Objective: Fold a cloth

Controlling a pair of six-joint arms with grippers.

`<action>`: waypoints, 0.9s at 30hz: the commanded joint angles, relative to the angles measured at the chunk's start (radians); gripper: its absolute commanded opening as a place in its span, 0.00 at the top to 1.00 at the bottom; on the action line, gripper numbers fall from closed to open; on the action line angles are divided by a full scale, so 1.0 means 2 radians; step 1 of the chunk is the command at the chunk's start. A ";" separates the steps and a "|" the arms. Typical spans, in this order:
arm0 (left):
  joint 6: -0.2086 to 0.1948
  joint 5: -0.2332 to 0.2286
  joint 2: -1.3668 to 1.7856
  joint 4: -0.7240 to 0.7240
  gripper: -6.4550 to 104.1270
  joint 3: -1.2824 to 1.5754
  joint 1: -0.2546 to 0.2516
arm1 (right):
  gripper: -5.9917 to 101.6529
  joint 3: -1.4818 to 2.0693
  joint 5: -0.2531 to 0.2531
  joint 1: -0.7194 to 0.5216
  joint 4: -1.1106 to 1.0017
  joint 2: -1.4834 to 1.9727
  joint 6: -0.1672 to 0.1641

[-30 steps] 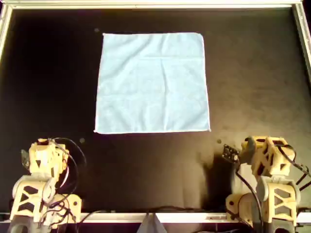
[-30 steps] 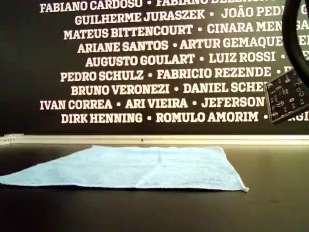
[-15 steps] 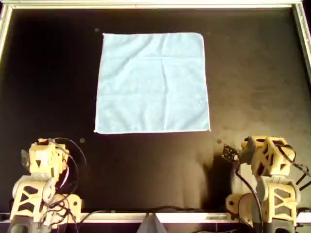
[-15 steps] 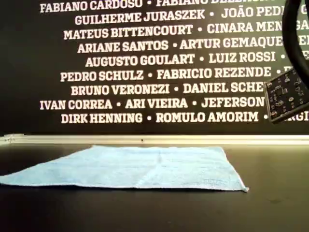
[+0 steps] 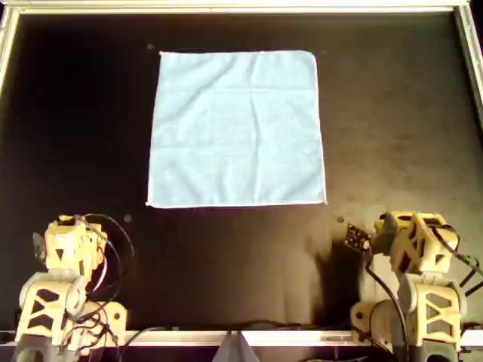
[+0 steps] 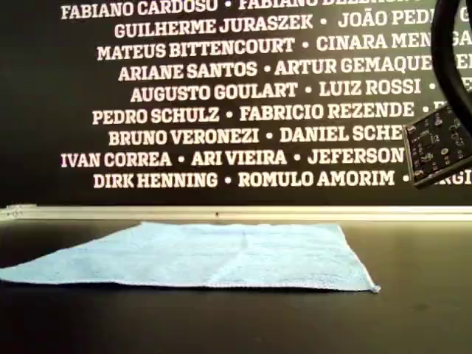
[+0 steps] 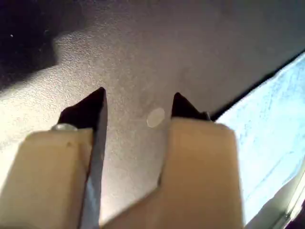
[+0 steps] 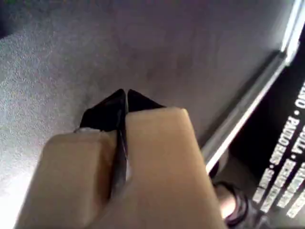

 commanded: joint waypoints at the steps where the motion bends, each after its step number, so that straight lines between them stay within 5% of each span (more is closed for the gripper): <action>1: -0.002 -0.002 0.002 0.001 0.50 -0.008 0.006 | 0.94 0.006 -0.005 0.002 -0.002 0.018 0.002; 12: -0.004 -0.001 0.009 0.000 0.50 -0.008 0.005 | 0.94 0.005 -0.010 0.002 -0.092 0.018 0.002; 16: -0.004 0.000 0.009 -0.002 0.48 -0.012 0.005 | 0.90 0.005 -0.062 0.002 -0.114 0.018 0.002; 21: -0.005 0.000 0.009 -0.009 0.33 -0.014 0.005 | 0.72 0.005 -0.143 0.002 -0.114 0.018 0.002; 27: -0.003 0.000 0.009 -0.010 0.23 -0.019 -0.012 | 0.56 0.006 -0.175 0.002 -0.115 0.018 0.002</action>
